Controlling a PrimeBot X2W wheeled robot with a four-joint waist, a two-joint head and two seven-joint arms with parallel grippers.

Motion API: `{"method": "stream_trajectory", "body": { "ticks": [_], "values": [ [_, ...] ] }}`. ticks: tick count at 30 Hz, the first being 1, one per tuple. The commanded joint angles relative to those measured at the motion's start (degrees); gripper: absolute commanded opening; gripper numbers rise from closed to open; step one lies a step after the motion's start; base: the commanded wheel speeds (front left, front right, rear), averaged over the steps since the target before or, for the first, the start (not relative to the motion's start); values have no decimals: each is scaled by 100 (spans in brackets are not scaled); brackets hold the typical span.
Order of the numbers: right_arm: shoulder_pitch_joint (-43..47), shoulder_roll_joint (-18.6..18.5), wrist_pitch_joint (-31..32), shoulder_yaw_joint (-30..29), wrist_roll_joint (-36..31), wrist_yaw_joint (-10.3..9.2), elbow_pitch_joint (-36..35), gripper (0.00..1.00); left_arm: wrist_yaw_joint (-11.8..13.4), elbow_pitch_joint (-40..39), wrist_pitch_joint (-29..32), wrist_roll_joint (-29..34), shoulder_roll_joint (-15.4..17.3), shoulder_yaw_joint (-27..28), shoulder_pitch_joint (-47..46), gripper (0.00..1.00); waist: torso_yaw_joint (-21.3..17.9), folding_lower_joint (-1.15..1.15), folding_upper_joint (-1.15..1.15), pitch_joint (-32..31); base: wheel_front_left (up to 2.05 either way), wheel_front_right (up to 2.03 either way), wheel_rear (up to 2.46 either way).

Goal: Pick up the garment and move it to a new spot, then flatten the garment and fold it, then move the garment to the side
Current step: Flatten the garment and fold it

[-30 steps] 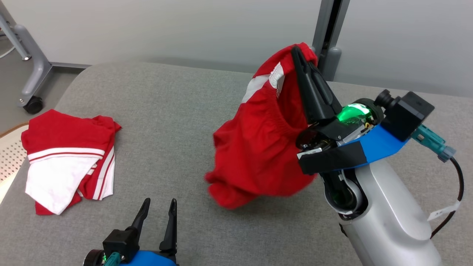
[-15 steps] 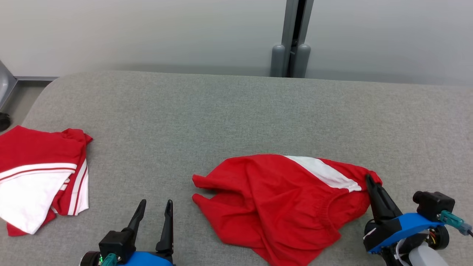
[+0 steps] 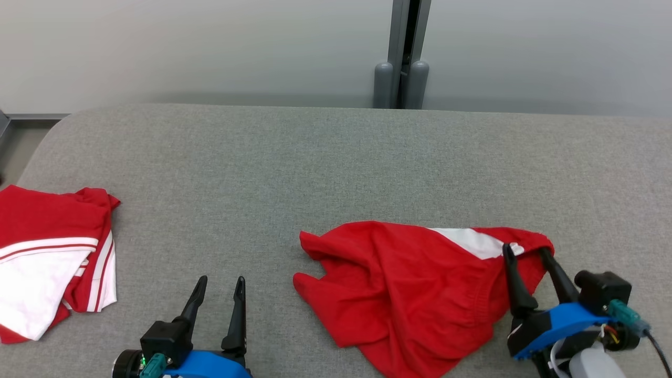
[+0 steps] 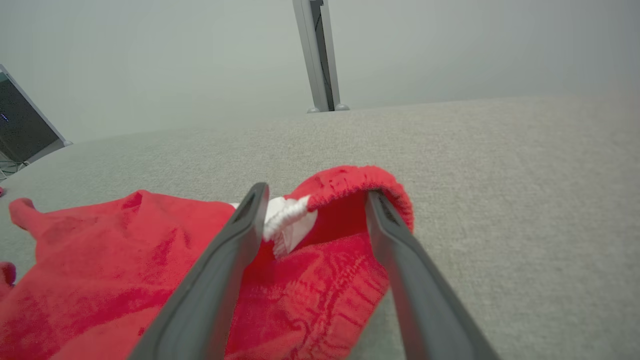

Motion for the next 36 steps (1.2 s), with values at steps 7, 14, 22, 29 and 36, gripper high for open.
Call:
{"method": "stream_trajectory", "body": {
  "ticks": [7,14,22,29,36],
  "values": [
    [194,198,-4,196,51,0,491,100,-16,37,-17,-46,-2,-44,60,100,10,0,0,-28,0,0,0],
    [344,257,-4,64,-255,0,244,100,-16,64,-17,-10,-3,15,103,100,20,0,0,-128,0,0,0],
    [905,344,-4,-330,-845,0,-330,100,31,25,-17,71,-3,72,298,100,-93,0,0,-371,0,0,0],
    [969,342,-4,-87,-674,0,-245,100,46,58,-17,116,-3,13,306,100,-125,0,0,-417,0,0,0],
    [714,336,-3,353,156,0,-16,100,40,77,-17,133,-3,5,351,100,-47,0,0,-405,0,0,0]
  ]
}}
